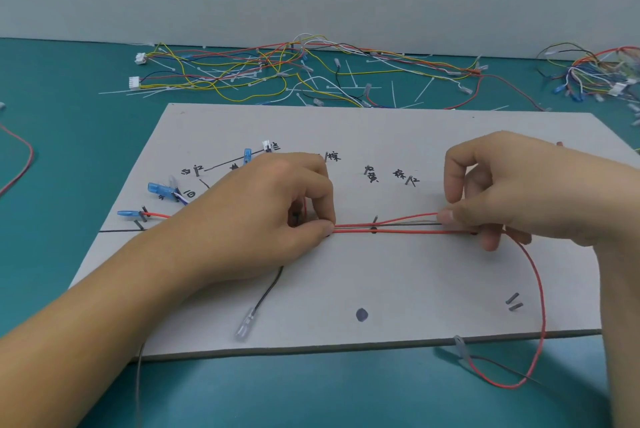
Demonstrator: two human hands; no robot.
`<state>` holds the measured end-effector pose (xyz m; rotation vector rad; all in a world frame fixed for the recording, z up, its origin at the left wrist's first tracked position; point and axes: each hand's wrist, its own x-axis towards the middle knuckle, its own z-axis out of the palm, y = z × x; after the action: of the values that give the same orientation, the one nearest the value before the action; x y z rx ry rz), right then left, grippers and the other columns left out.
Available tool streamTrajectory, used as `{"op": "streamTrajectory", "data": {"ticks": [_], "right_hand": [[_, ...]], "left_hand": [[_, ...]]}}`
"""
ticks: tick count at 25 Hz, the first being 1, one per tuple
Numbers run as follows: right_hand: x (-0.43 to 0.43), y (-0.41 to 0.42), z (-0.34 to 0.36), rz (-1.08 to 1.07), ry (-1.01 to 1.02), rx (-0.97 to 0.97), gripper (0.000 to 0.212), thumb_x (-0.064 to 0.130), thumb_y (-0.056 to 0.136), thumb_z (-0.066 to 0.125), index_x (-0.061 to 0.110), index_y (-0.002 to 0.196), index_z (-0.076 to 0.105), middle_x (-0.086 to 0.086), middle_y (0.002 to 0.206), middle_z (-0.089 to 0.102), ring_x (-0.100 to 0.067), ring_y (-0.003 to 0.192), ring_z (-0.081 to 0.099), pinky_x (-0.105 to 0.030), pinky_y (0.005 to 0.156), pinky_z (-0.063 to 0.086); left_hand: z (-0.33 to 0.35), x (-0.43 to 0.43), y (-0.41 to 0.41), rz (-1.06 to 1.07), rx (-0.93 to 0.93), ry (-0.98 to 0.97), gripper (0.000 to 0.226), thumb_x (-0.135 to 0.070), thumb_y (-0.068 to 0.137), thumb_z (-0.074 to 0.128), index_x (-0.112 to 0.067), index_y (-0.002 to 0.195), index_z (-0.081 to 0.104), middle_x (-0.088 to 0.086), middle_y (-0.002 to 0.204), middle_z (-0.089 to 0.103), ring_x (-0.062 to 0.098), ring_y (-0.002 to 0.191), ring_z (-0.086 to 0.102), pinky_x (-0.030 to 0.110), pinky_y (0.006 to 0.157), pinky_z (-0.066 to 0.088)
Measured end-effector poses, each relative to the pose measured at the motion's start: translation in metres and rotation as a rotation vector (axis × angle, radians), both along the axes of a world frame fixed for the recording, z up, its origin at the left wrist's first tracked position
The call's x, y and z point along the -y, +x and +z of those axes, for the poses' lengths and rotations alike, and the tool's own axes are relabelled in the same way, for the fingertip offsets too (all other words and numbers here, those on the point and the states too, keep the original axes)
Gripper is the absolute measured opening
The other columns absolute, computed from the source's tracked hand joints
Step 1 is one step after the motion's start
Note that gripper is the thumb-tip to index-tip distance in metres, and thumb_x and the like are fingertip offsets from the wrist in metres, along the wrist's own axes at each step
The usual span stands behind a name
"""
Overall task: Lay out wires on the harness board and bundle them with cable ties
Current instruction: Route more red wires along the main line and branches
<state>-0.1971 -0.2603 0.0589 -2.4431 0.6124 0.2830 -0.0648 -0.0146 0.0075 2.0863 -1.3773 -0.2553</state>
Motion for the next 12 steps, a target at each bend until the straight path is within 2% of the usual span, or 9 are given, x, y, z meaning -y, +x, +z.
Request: {"op": "streamTrajectory", "data": {"ticks": [3,6,12], "right_hand": [[0.006,-0.003,0.001,-0.023,0.018,-0.03,0.026,0.016,0.078,0.086,0.008,0.082,0.062,-0.012,0.054,0.068,-0.02,0.037,0.059,-0.021,0.035,0.039],[0.01,-0.002,-0.004,-0.034,0.041,-0.082,0.021,0.014,0.077,0.087,0.007,0.078,0.067,-0.015,0.057,0.069,-0.027,0.048,0.069,-0.023,0.037,0.044],[0.026,-0.009,0.0,-0.081,0.048,-0.118,0.018,0.005,0.077,0.084,0.018,0.069,0.074,-0.016,0.065,0.074,-0.028,0.058,0.074,-0.027,0.043,0.053]], "left_hand": [[0.0,0.0,0.0,0.007,0.006,0.008,0.015,-0.024,0.088,0.074,-0.03,0.075,0.07,-0.012,0.088,0.063,0.01,0.077,0.063,0.036,0.068,0.052],[0.001,0.001,0.001,0.002,0.021,0.017,0.015,-0.024,0.088,0.074,-0.03,0.075,0.07,-0.013,0.087,0.064,0.011,0.078,0.062,0.035,0.068,0.051],[0.002,-0.001,0.002,-0.011,0.031,0.019,0.009,-0.028,0.087,0.073,-0.028,0.078,0.073,-0.012,0.086,0.064,0.009,0.078,0.062,0.038,0.071,0.052]]}}
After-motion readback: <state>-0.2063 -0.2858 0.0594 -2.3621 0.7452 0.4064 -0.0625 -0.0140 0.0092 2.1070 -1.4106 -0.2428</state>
